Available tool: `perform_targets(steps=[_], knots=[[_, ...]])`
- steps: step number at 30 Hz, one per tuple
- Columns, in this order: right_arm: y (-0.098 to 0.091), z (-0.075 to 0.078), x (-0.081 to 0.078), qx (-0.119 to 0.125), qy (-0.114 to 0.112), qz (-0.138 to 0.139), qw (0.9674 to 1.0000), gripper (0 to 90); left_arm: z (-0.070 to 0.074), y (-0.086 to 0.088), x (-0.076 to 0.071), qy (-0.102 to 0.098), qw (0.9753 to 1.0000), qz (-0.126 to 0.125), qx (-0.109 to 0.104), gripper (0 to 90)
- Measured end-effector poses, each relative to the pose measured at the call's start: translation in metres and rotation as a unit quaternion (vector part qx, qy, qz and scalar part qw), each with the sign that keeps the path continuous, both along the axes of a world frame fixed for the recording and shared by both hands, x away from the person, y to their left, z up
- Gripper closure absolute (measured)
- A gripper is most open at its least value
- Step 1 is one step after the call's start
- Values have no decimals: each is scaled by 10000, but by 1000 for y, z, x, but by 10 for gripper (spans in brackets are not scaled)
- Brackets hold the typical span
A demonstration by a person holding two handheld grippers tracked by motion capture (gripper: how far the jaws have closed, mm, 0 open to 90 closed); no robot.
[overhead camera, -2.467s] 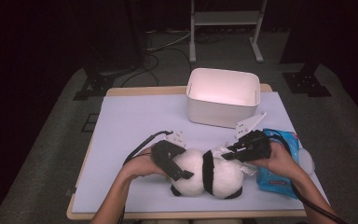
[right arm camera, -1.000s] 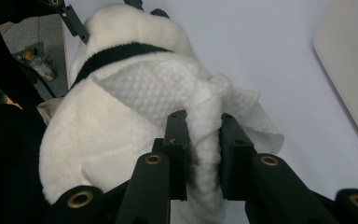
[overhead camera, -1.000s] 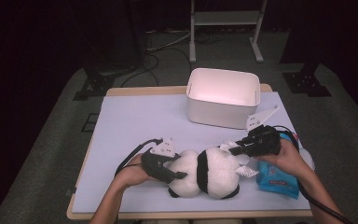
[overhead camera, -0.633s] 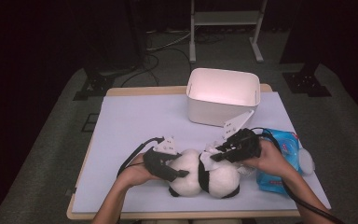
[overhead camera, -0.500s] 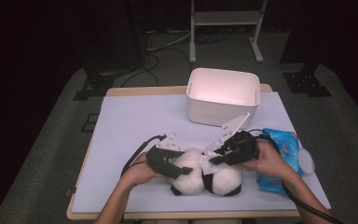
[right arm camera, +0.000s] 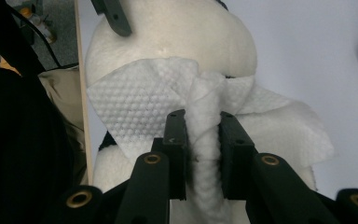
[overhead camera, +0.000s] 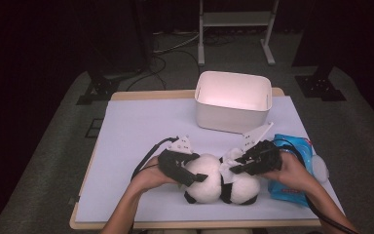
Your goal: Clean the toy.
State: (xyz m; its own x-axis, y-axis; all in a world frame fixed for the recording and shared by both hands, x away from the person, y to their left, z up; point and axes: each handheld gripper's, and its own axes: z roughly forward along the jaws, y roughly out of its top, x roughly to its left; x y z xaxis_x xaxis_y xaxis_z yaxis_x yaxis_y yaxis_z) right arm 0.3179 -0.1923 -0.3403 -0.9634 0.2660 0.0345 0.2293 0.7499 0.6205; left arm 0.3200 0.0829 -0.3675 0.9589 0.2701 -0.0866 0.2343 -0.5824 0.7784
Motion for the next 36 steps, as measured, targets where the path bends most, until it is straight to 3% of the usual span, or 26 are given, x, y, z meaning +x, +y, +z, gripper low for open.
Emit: perform_targets(steps=[8,21,31,36], knots=[[-10,-1,0,71,21,-55,10000,747,2,9,-2,-109,9998,-150,-16,210],[-28,-4,4,168,71,-117,9998,748,-8,19,-2,-392,9975,-507,298,183],[-44,-5,2,265,115,-254,9993,749,-8,9,4,-270,9963,-748,313,172],[-45,-3,3,305,86,-328,9990,751,-3,4,2,-327,9960,-769,299,259]])
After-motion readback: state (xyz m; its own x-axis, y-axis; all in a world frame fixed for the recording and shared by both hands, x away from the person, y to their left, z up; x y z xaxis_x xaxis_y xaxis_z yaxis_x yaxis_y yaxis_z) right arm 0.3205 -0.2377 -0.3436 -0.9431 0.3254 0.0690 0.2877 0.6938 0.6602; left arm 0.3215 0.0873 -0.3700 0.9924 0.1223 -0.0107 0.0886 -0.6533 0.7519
